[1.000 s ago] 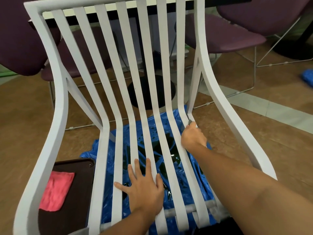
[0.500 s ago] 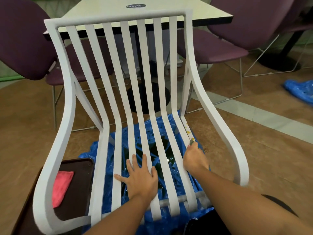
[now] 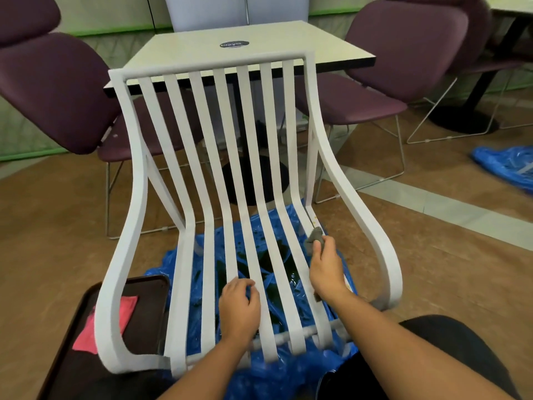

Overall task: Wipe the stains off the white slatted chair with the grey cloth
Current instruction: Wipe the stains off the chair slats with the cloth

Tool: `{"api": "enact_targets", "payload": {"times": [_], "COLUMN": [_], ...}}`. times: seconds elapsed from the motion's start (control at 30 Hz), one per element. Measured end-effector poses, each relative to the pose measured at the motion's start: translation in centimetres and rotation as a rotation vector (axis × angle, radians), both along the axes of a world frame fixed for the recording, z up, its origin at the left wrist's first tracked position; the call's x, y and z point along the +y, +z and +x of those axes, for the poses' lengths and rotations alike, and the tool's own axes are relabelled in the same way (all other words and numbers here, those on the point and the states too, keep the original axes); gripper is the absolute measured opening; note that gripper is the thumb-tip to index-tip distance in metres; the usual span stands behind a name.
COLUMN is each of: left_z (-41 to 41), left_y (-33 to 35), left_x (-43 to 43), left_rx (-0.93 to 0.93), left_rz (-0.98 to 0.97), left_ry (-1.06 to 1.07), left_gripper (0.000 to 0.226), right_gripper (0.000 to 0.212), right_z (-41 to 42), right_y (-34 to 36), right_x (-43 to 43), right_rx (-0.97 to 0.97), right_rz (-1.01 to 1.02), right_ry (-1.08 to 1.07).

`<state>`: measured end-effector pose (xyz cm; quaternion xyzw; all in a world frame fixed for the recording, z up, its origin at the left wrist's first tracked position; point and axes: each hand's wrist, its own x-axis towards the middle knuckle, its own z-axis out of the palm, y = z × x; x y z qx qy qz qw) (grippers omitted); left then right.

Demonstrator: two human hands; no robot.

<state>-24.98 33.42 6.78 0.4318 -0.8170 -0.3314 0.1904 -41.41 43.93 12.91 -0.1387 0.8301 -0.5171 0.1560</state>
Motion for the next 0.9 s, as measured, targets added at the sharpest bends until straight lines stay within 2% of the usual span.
{"api": "enact_targets", "payload": {"times": [0.07,0.13,0.2,0.27,0.37,0.47,0.57,0.67,0.9], "left_z": [1.1,2.4,3.1,3.1,2.9,2.7,2.4,2.1,2.3], "left_y": [0.2,0.1,0.2,0.6,3.0,5.4,7.2,8.2,9.2], "left_x": [0.4,1.1,1.5,1.5,2.2,3.5,4.2,4.3,4.0], "left_rx": [0.030,0.082,0.079,0.037,0.109,0.277,0.368,0.467,0.601], "left_rz": [0.007,0.164,0.328,0.358,0.462,0.763,1.017,1.027,0.893], "left_ry": [-0.003,0.000,-0.020,-0.036,-0.029,-0.031,-0.059,-0.070,-0.016], "left_gripper": [0.012,0.018,0.019,0.010,0.013,0.028,0.042,0.035,0.024], "right_gripper": [0.020,0.020,0.034,0.046,0.046,0.042,0.023,0.021,0.023], "right_z": [1.5,2.8,3.8,4.6,6.1,7.3,8.2,8.9,9.0], "right_y": [1.8,2.4,2.6,3.0,4.0,4.9,5.4,5.8,6.1], "right_x": [0.0,0.2,0.9,1.6,2.5,2.5,2.1,1.8,1.4], "right_rx": [-0.226,-0.453,-0.624,-0.709,-0.738,-0.749,-0.776,-0.718,-0.621], "right_rz": [-0.164,-0.257,-0.358,-0.424,-0.390,-0.355,-0.324,-0.306,-0.261], "right_ry": [-0.018,-0.052,-0.046,0.009,0.082,0.135,0.200,0.262,0.260]}}
